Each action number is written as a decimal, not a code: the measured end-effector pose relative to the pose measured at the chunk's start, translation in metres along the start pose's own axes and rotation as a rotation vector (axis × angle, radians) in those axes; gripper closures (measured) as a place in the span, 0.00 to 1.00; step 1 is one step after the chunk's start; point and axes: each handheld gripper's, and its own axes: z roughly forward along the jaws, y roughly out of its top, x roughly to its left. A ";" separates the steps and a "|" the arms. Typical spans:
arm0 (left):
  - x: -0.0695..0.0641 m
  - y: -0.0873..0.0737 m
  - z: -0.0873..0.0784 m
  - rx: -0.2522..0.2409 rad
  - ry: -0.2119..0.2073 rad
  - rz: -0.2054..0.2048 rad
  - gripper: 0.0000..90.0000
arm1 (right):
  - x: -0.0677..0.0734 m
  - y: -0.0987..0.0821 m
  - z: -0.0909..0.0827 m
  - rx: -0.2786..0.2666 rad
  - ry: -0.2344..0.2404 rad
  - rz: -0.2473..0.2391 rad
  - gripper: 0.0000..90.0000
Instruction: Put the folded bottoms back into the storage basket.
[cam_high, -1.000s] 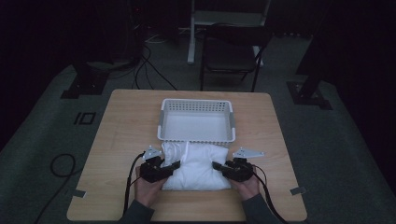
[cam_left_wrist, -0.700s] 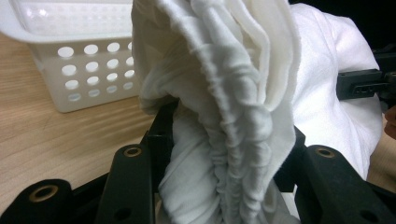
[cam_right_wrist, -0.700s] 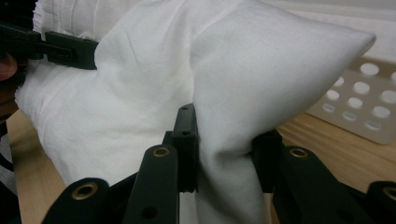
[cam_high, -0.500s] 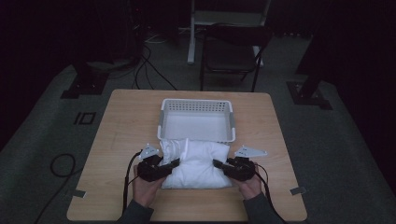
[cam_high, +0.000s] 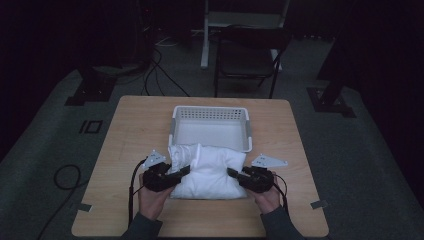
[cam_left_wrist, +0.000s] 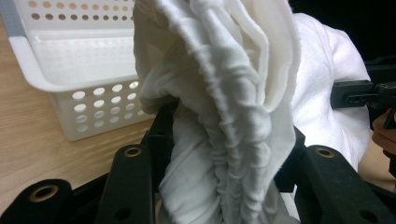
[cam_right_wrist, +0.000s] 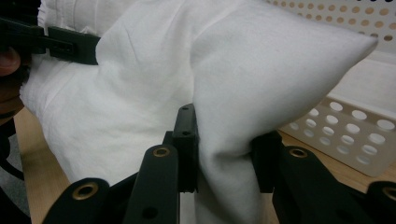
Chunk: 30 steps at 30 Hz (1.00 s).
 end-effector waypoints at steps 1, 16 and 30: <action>0.000 0.001 -0.001 -0.001 -0.002 -0.002 0.61 | 0.000 0.001 0.000 -0.001 0.000 0.002 0.78; -0.004 0.020 -0.011 -0.033 -0.007 0.009 0.61 | 0.007 0.022 -0.009 -0.036 -0.012 -0.024 0.78; -0.004 0.044 -0.012 -0.075 -0.011 0.021 0.61 | 0.005 0.046 -0.014 -0.068 -0.034 -0.041 0.78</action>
